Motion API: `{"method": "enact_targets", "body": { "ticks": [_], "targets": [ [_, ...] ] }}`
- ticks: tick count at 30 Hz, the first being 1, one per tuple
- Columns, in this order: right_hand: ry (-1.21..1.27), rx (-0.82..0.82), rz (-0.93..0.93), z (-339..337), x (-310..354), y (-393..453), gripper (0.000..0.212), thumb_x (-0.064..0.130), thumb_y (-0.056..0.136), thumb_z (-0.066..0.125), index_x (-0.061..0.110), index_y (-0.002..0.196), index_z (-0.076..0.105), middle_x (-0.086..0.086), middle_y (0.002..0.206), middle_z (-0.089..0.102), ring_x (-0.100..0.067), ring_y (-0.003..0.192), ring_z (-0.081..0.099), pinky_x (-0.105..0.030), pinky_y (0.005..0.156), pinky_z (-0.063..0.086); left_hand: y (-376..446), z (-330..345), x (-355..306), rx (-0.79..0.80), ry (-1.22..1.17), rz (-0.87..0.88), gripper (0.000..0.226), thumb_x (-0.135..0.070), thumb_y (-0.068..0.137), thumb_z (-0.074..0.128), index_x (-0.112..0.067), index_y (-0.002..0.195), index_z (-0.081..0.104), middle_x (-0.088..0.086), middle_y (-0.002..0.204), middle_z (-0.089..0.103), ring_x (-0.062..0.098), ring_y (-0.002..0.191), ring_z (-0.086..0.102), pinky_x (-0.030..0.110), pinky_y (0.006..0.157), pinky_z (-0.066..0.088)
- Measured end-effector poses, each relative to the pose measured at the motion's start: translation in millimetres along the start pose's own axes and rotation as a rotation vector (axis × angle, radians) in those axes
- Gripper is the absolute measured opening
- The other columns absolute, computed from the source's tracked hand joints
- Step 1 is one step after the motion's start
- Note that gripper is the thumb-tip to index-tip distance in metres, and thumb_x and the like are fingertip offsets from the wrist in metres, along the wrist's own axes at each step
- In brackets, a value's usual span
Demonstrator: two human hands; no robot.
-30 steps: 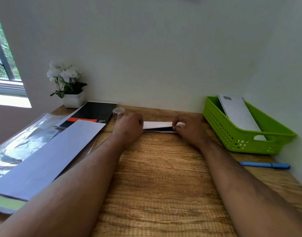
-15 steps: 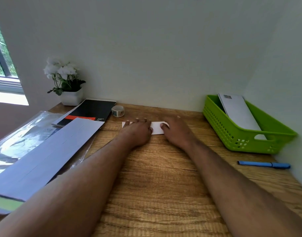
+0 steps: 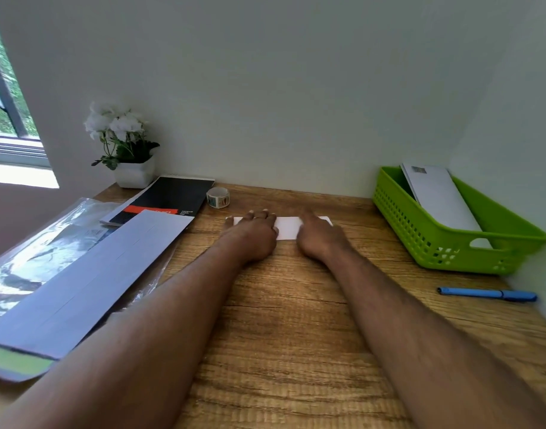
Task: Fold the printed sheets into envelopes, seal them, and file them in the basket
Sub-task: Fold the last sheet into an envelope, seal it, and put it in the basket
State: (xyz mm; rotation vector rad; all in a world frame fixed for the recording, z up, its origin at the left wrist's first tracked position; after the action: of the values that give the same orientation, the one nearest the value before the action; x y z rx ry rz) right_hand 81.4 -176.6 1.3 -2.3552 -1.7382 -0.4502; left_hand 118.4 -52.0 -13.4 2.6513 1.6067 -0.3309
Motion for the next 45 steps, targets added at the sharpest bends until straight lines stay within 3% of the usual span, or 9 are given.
{"method": "enact_targets", "body": {
  "ticks": [8,13,16,22,27,34,39,42,45],
  "targets": [
    [-0.297,-0.073,0.014,-7.9,-22.2,8.0,0.052,0.036,0.101,0.026,0.018,0.150,0.027,-0.005,0.155,0.032,-0.020,0.145,0.022,-0.061,0.114,-0.010,-11.9,-5.2,6.3,-0.033,0.021,-0.001,0.054,-0.032,0.104,0.023,-0.020,0.156,0.010,0.000,0.164,0.007,0.024,0.151,0.001,0.058,0.118,-0.003],
    [-0.137,0.093,-0.238,13.0,4.1,2.2,0.062,0.053,0.099,0.026,0.026,0.153,0.013,-0.002,0.160,0.019,-0.021,0.146,0.018,-0.044,0.118,0.012,-12.0,-2.8,9.1,0.014,-0.027,-0.015,0.054,-0.033,0.104,0.024,-0.022,0.155,0.011,-0.003,0.164,0.008,0.022,0.151,0.003,0.062,0.117,-0.002],
    [-0.105,0.116,-0.207,12.7,-4.1,7.2,0.062,0.055,0.099,0.028,0.029,0.153,0.013,0.000,0.160,0.017,-0.021,0.147,0.019,-0.041,0.120,0.014,-28.5,-16.0,33.6,-0.010,0.051,-0.153,0.048,-0.030,0.103,0.031,-0.016,0.148,0.034,0.005,0.155,0.035,0.026,0.145,0.029,0.060,0.117,0.001],
    [-0.129,0.076,-0.229,10.5,0.8,3.0,0.061,0.052,0.100,0.027,0.027,0.153,0.015,0.001,0.160,0.018,-0.021,0.146,0.021,-0.041,0.119,0.016,-60.5,-90.1,74.5,-0.510,-0.097,-0.306,0.028,-0.032,0.091,0.049,-0.018,0.110,0.065,0.010,0.114,0.066,0.032,0.108,0.061,0.056,0.108,0.031],
    [-0.143,0.022,-0.245,4.2,5.7,-3.2,0.060,0.055,0.099,0.030,0.028,0.152,0.023,0.000,0.157,0.028,-0.024,0.142,0.030,-0.041,0.116,0.025,-62.6,-43.5,146.2,-0.078,-0.193,-0.667,0.075,-0.052,0.078,0.070,-0.024,0.142,0.043,0.012,0.159,0.023,0.048,0.143,0.014,0.073,0.105,0.016],
    [-0.113,-0.187,-0.390,-19.6,28.1,-17.7,0.057,0.053,0.095,0.043,0.023,0.144,0.040,-0.002,0.150,0.041,-0.022,0.137,0.038,-0.036,0.110,0.030,-57.6,-62.5,143.8,-0.254,-0.244,-0.566,0.076,-0.055,0.062,0.070,-0.029,0.130,0.049,0.006,0.135,0.054,0.033,0.124,0.049,0.055,0.099,0.039],
    [0.213,-0.105,-0.543,-18.3,59.5,-47.2,0.055,0.053,0.092,0.049,0.033,0.143,0.041,0.007,0.150,0.040,-0.015,0.139,0.033,-0.027,0.107,0.023,-62.4,-98.8,82.8,-0.438,-1.005,-0.100,0.084,-0.065,0.063,0.071,-0.025,0.134,0.053,0.009,0.135,0.055,0.027,0.118,0.056,0.049,0.101,0.043],
    [0.463,-0.057,-0.632,-21.7,79.0,-69.1,0.062,0.063,0.088,0.046,0.040,0.144,0.036,0.015,0.149,0.037,-0.009,0.137,0.036,-0.035,0.113,0.029,-70.0,-102.6,64.8,-0.305,-1.595,0.035,0.065,-0.059,0.065,0.072,-0.026,0.119,0.057,0.012,0.106,0.052,0.022,0.081,0.059,0.036,0.075,0.050],
    [0.598,-0.090,-0.740,-32.2,92.3,-89.0,0.079,0.079,0.079,0.040,0.041,0.147,0.027,0.023,0.149,0.033,-0.004,0.135,0.038,-0.035,0.109,0.035,-76.9,-105.3,86.6,-0.521,-2.104,0.091,0.035,-0.051,0.086,0.056,-0.018,0.096,0.056,0.005,0.085,0.063,0.020,0.066,0.063,0.027,0.066,0.052]
  ]
}}
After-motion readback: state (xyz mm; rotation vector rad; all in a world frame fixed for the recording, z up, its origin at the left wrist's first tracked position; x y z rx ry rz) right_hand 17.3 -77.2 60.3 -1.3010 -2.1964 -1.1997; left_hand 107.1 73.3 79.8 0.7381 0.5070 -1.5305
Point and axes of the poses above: each hand's wrist, its own y-axis towards the middle knuckle, its own z-axis out of the palm, x = y × z, the point moved 9 cm from there along y, towards the middle knuckle
